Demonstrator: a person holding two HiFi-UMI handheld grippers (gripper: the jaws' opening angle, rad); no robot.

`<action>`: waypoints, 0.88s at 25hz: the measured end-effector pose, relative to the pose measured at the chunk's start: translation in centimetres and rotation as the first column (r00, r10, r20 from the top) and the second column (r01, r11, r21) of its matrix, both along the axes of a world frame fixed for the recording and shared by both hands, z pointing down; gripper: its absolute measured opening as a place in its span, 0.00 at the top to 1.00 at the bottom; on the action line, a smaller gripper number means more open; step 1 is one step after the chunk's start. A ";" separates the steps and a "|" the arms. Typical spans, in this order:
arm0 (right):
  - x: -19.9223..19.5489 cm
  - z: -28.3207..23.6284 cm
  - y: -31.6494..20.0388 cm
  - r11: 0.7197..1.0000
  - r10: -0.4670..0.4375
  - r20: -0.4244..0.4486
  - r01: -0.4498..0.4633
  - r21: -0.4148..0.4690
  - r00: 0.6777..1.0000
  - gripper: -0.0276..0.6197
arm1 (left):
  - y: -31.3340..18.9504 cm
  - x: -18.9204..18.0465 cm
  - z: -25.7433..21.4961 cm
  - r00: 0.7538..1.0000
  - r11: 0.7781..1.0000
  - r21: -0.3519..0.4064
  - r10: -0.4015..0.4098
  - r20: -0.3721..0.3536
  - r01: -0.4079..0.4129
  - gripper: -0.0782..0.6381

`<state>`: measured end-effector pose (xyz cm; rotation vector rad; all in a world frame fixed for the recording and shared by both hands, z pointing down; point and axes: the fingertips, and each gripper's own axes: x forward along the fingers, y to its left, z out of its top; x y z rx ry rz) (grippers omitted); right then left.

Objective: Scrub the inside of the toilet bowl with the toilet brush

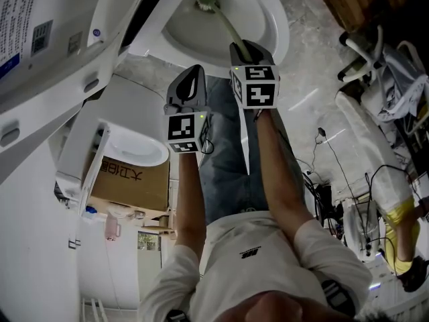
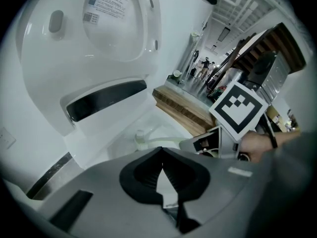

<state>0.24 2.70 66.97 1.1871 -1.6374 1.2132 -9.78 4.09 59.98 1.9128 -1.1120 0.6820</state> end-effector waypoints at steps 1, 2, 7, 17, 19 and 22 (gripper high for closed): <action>-0.5 0.1 0.0 1.000 0.006 0.009 -0.006 -0.005 1.000 0.82 | 0.0 0.0 0.0 1.000 1.000 0.001 -0.001 0.000 0.001 0.88; -0.8 0.3 0.0 1.000 0.011 0.017 -0.011 -0.011 1.000 0.82 | 0.0 -0.1 0.0 1.000 1.000 0.000 -0.002 0.001 0.002 0.88; -1.2 0.8 0.7 0.993 0.100 0.080 -0.095 -0.064 0.992 0.82 | 0.0 -0.6 0.1 1.000 1.000 -0.003 -0.012 0.007 0.013 0.88; -3.6 1.0 3.0 0.971 0.202 0.199 -0.169 -0.171 0.959 0.82 | 0.4 -1.5 0.4 0.999 1.000 -0.012 -0.027 0.021 0.027 0.88; -4.0 0.9 3.6 0.970 0.199 0.211 -0.161 -0.184 0.957 0.82 | 0.4 -1.5 0.4 0.999 1.000 -0.011 -0.027 0.021 0.027 0.88; -4.0 0.6 4.3 0.970 0.187 0.228 -0.144 -0.195 0.955 0.82 | 0.6 -1.2 0.2 0.999 1.000 -0.006 -0.024 0.021 0.024 0.88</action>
